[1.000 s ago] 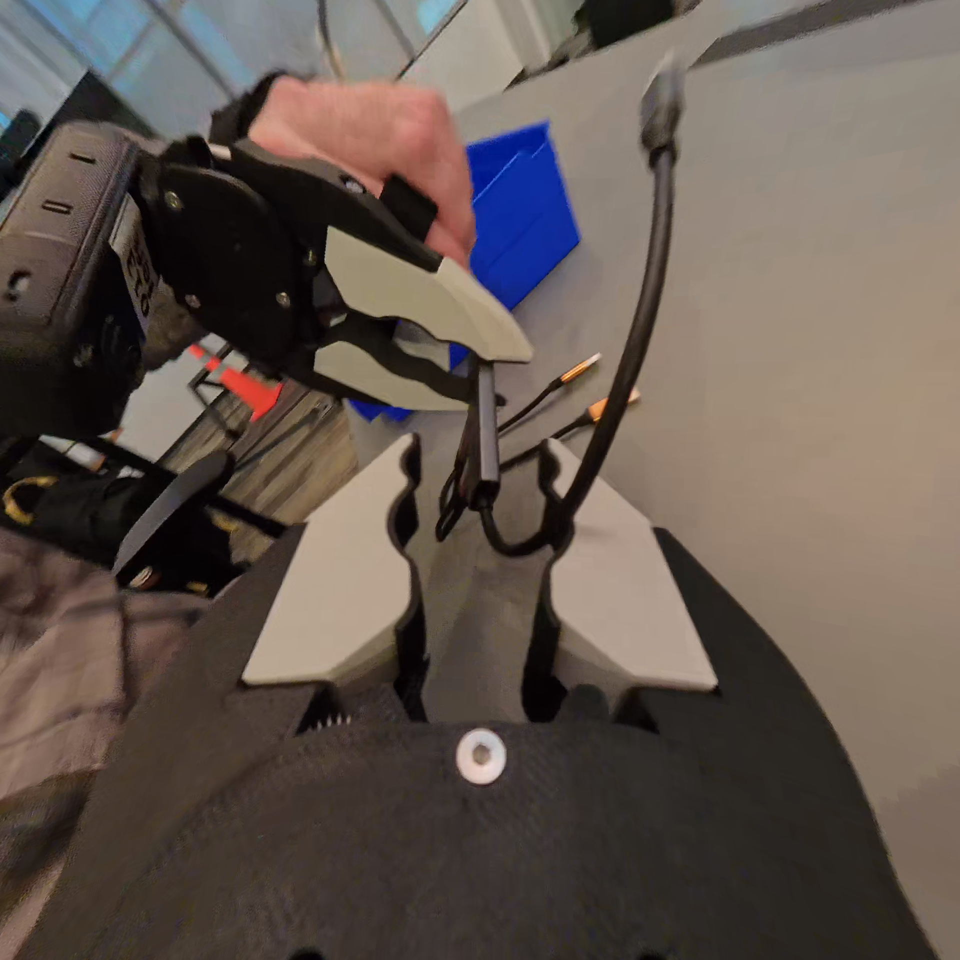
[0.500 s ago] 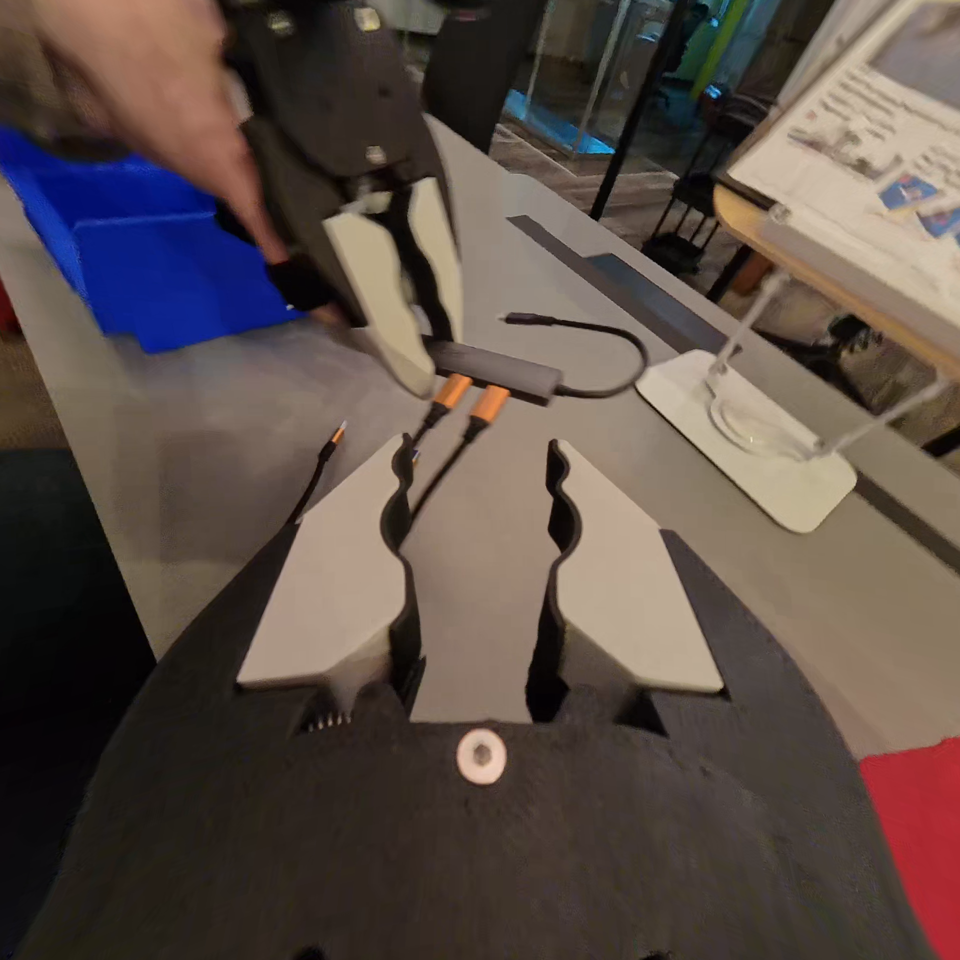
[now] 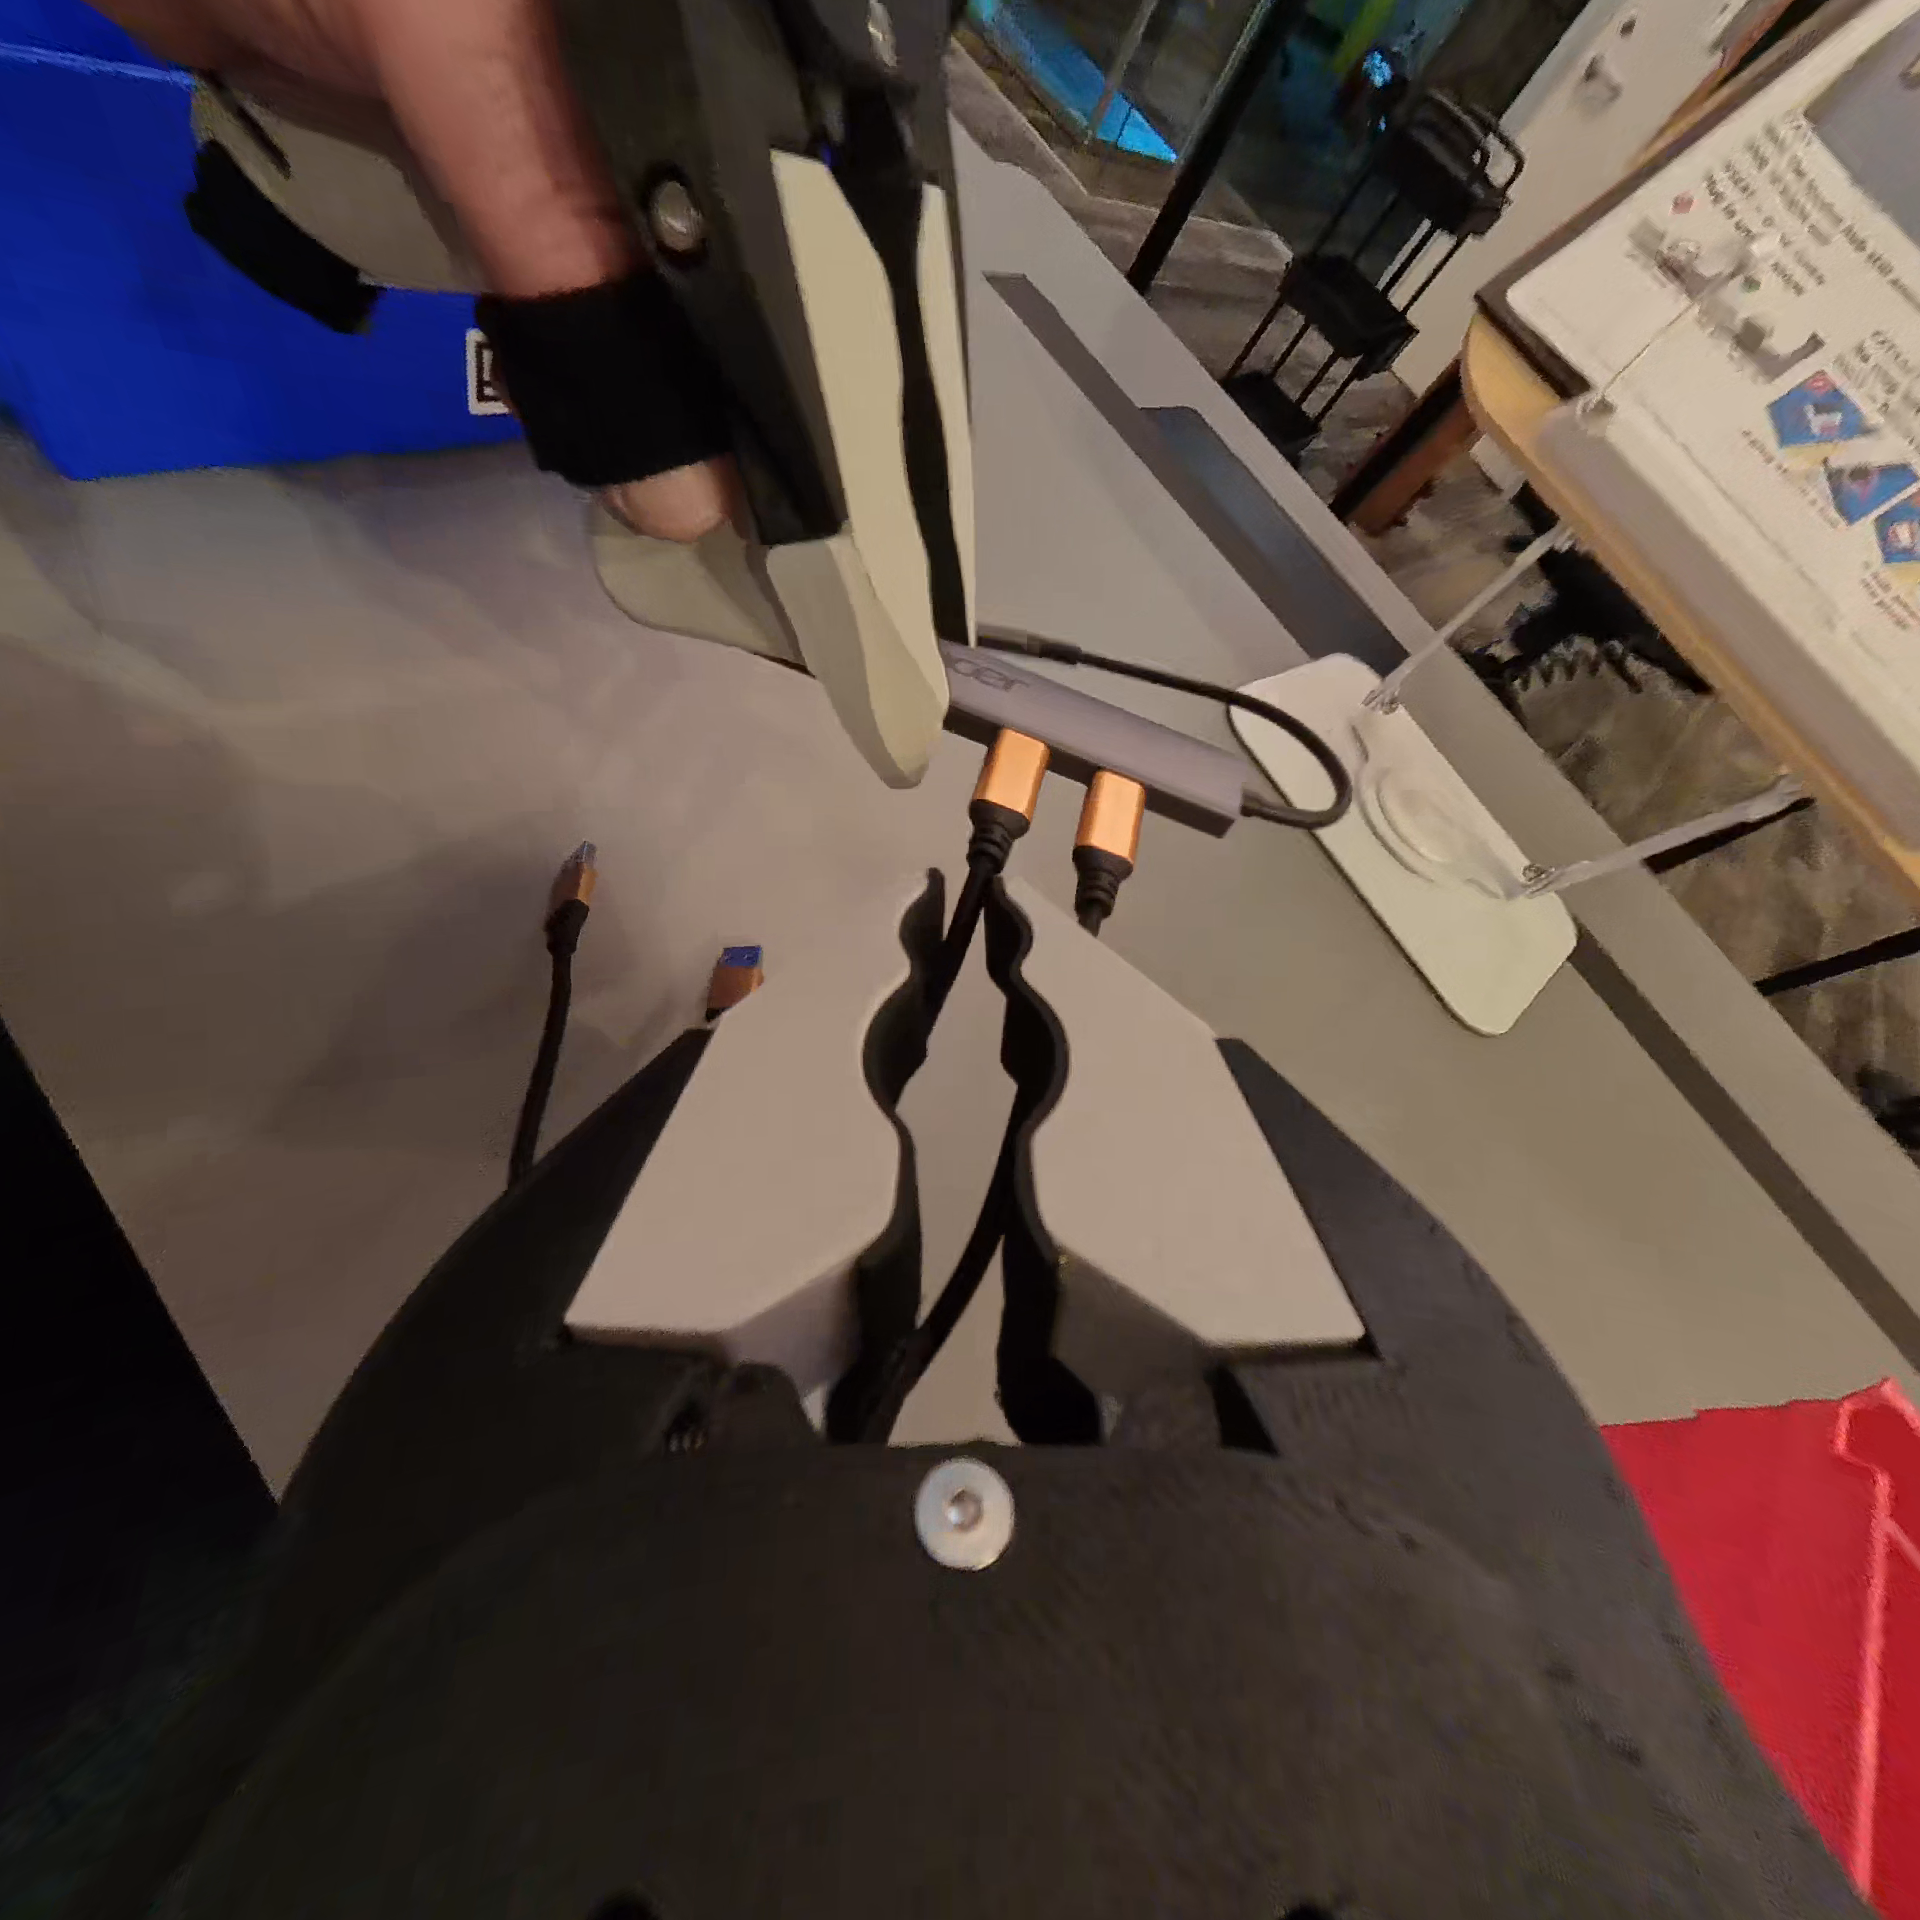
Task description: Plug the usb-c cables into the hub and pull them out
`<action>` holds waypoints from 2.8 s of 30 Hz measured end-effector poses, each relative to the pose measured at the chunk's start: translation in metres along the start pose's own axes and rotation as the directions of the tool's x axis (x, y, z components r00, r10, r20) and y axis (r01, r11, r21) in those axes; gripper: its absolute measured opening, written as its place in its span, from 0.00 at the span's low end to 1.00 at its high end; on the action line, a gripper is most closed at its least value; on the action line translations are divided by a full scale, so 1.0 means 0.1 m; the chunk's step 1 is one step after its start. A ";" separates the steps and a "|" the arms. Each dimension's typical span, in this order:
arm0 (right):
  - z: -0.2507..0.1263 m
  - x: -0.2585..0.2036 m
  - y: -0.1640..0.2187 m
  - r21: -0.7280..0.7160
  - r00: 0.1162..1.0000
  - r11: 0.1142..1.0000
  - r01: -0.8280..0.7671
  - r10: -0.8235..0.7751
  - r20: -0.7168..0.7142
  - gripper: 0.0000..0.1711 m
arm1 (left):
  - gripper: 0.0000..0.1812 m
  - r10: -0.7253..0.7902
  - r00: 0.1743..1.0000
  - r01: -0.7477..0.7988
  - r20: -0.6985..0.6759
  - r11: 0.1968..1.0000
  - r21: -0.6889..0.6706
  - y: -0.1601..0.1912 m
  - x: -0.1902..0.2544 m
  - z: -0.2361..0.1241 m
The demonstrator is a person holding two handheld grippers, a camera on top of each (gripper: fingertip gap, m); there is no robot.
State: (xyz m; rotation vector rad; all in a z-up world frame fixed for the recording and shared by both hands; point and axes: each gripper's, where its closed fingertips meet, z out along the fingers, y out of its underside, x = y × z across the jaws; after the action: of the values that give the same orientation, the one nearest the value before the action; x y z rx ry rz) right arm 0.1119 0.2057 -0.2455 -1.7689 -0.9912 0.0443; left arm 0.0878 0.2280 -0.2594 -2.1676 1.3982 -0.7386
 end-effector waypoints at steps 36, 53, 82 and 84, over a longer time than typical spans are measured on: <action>-0.30 -0.01 -0.13 0.133 0.783 0.862 -0.489 0.366 0.503 0.00 | 0.53 0.879 0.433 -0.868 0.201 0.466 -0.168 -0.01 0.32 -0.28; -0.45 0.00 -0.23 0.122 0.604 0.744 -0.657 0.422 0.676 0.00 | 0.17 0.843 0.199 -0.974 0.499 0.225 0.009 -0.37 0.66 -0.37; -0.43 0.02 -0.22 0.120 0.678 0.796 -0.593 0.413 0.608 0.00 | 0.07 0.845 0.128 -0.886 0.520 0.333 -0.324 -0.38 0.40 -0.27; -0.43 0.05 -0.24 0.134 0.679 0.785 -0.605 0.421 0.602 0.00 | 0.08 0.843 0.133 -0.879 0.522 0.344 -0.331 -0.39 0.39 -0.28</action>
State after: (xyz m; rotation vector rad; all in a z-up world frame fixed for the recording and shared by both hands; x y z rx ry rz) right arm 0.1209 0.1782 -0.2048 -1.6966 -0.7567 1.0857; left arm 0.1090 0.2043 -0.2066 -0.9204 1.8061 0.4108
